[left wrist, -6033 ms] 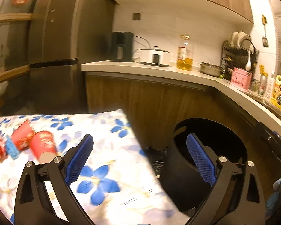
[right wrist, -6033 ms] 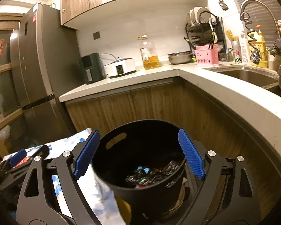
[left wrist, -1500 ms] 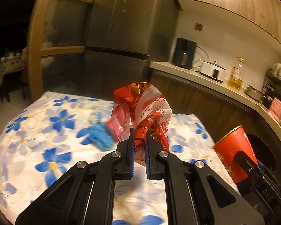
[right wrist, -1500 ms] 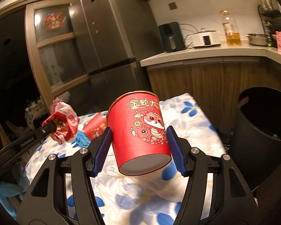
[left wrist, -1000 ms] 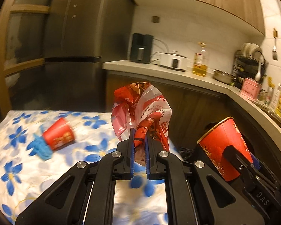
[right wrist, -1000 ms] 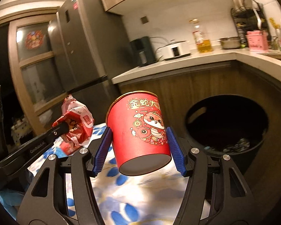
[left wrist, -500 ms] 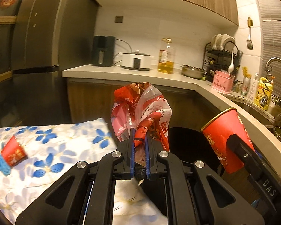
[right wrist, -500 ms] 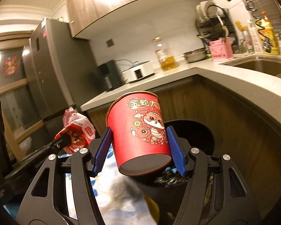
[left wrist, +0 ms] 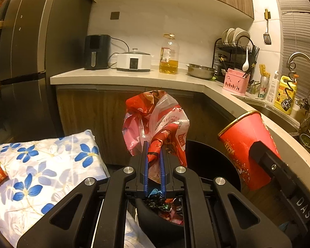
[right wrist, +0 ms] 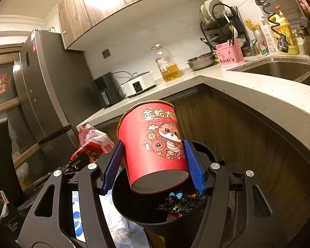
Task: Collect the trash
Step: 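Carry the red cup and red wrapper with both tools over the black bin, then open both tools to drop the cup and wrapper into the bin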
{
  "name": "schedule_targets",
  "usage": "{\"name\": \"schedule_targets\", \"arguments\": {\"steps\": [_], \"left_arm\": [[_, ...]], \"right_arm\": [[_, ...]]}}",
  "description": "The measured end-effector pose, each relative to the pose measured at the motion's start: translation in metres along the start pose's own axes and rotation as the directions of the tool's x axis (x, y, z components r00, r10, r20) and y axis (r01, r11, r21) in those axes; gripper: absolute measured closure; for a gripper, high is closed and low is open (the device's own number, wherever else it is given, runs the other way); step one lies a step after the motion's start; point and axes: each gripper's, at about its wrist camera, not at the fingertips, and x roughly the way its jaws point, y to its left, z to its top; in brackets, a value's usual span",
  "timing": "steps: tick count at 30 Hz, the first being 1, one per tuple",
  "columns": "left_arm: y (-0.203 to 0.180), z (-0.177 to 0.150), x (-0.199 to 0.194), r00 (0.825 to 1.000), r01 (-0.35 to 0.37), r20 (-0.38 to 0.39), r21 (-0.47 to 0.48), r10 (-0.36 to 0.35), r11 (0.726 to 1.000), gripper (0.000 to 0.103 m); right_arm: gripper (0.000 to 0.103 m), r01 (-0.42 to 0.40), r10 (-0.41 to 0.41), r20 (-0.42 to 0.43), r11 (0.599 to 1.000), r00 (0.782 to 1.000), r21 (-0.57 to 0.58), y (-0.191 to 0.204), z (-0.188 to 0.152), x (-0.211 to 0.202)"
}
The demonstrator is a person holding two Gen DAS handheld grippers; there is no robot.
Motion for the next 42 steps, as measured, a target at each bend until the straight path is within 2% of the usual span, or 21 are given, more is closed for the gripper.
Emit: {"name": "schedule_targets", "arguments": {"steps": [33, 35, 37, 40, 42], "left_arm": [[-0.01, -0.009, 0.035, 0.997, 0.028, -0.068, 0.022, -0.027, 0.999, 0.09], [-0.011, -0.011, 0.037, 0.997, 0.031, -0.075, 0.028, -0.029, 0.999, 0.083], [-0.011, -0.013, 0.037, 0.997, 0.029, -0.078, 0.037, -0.026, 0.999, 0.077], [-0.008, -0.015, 0.038, 0.997, 0.022, -0.08, 0.037, -0.019, 0.999, 0.055], [-0.004, -0.017, 0.037, 0.997, 0.013, -0.079, 0.026, -0.011, 1.0, 0.052]], "right_arm": [[0.042, -0.002, 0.002, -0.008, 0.999, 1.0, 0.048, -0.008, 0.007, 0.028], [0.04, 0.001, 0.0, -0.014, 0.999, 1.0, 0.054, -0.009, 0.006, 0.031], [0.029, 0.006, -0.004, -0.026, 0.998, 1.0, 0.069, -0.012, 0.006, 0.033], [0.026, 0.001, 0.003, -0.033, 0.995, 0.999, 0.099, -0.017, 0.005, 0.033], [0.025, 0.007, -0.003, -0.04, 0.995, 0.999, 0.104, -0.019, 0.004, 0.033]]}}
